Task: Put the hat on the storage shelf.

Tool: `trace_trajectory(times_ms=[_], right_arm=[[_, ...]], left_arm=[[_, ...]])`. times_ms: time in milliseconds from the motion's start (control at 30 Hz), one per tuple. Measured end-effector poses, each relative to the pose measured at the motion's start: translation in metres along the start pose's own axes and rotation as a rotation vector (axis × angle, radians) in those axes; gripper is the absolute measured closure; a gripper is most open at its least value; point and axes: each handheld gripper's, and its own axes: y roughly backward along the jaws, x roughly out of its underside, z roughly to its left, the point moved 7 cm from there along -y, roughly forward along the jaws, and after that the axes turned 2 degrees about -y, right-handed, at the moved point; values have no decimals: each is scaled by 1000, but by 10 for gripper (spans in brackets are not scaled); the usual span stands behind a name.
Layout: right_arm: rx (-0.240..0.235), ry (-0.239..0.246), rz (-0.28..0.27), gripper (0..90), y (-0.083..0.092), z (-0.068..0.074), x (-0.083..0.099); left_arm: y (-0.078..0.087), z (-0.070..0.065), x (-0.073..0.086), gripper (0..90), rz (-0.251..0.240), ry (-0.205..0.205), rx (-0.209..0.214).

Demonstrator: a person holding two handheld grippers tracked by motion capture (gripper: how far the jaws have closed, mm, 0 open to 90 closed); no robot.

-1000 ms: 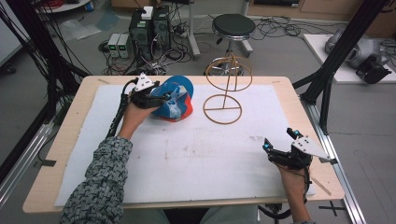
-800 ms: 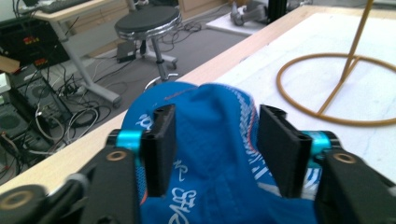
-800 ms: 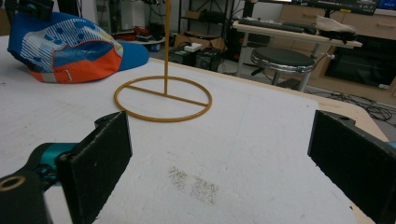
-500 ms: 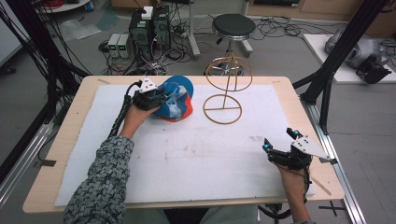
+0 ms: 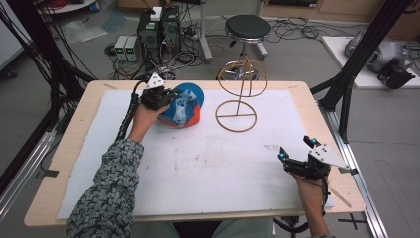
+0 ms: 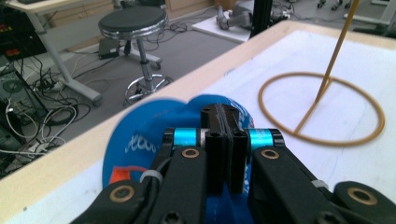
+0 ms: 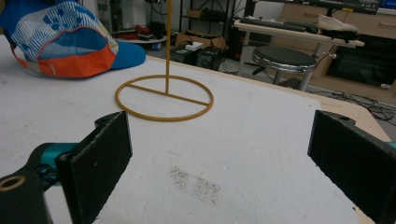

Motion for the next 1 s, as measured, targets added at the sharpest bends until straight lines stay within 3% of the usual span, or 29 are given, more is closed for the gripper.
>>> trace_trajectory(times_ms=[300,333,533,567,600,633,733,1000], right_arm=[[-6,-5,-4,54,0,0,0],[-5,-5,-5,54,0,0,0],[-7,-6,-7,54,0,0,-1],[-7,-6,-7,54,0,0,-1],[-5,-7,-10,54,1,0,-1],[-4,-7,-14,54,1,-1,-1],[-4,-8,-14,54,1,-1,-1],[-6,-8,-13,54,2,-1,-1]], left_arm=[[8,9,-45,889,-70,93,-33],[8,9,-45,889,-70,93,-33],[15,14,-83,889,-120,89,-76],[15,14,-83,889,-120,89,-76],[17,15,-94,889,-141,94,-85],[17,15,-94,889,-141,94,-85],[17,16,-112,890,-162,76,-116],[17,24,-135,890,-212,94,-143]])
